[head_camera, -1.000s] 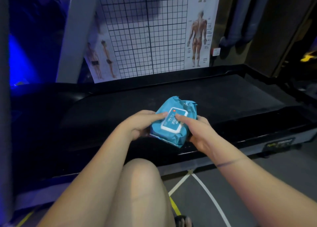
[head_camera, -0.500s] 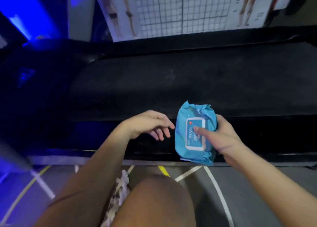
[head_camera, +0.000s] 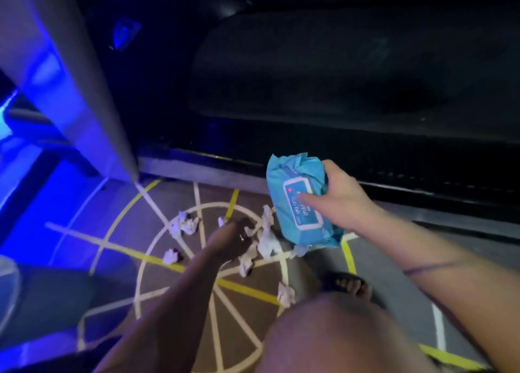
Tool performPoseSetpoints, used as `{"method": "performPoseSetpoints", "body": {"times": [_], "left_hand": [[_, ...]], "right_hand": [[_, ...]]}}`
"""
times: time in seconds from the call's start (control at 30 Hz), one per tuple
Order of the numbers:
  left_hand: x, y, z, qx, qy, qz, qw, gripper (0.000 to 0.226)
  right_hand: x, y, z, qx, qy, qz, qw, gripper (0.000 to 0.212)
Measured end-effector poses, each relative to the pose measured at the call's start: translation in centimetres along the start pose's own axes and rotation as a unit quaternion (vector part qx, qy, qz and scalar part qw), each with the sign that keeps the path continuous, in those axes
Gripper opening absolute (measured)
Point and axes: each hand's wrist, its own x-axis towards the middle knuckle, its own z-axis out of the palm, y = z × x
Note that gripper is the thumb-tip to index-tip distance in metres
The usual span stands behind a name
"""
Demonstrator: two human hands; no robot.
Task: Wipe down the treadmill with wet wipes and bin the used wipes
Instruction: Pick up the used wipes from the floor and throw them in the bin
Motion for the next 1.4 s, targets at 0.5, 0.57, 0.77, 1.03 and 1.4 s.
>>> {"method": "performPoseSetpoints", "body": {"times": [0.5, 0.57, 0.77, 1.03, 1.4], "left_hand": [[0.1, -0.5, 15.7, 0.221, -0.159, 0.235, 0.933, 0.052], [0.8, -0.2, 16.6, 0.234, -0.143, 0.237, 0.932, 0.038], [4.0, -0.2, 16.0, 0.192, 0.017, 0.188, 0.963, 0.047], [8.5, 5.9, 16.8, 0.218, -0.018, 0.272, 0.937, 0.046], [5.5, -1.1, 15.1, 0.277, 0.099, 0.136, 0.946, 0.053]], "right_hand": [[-1.0, 5.7, 7.2, -0.133, 0.015, 0.067, 0.989, 0.043], [-0.8, 6.7, 7.2, -0.153, 0.025, 0.072, 0.985, 0.041], [-1.2, 10.1, 7.4, -0.27, 0.079, 0.039, 0.959, 0.04], [-0.3, 11.6, 5.9, -0.222, 0.109, 0.049, 0.968, 0.042], [-1.6, 10.8, 6.7, -0.198, 0.105, 0.04, 0.974, 0.041]]}}
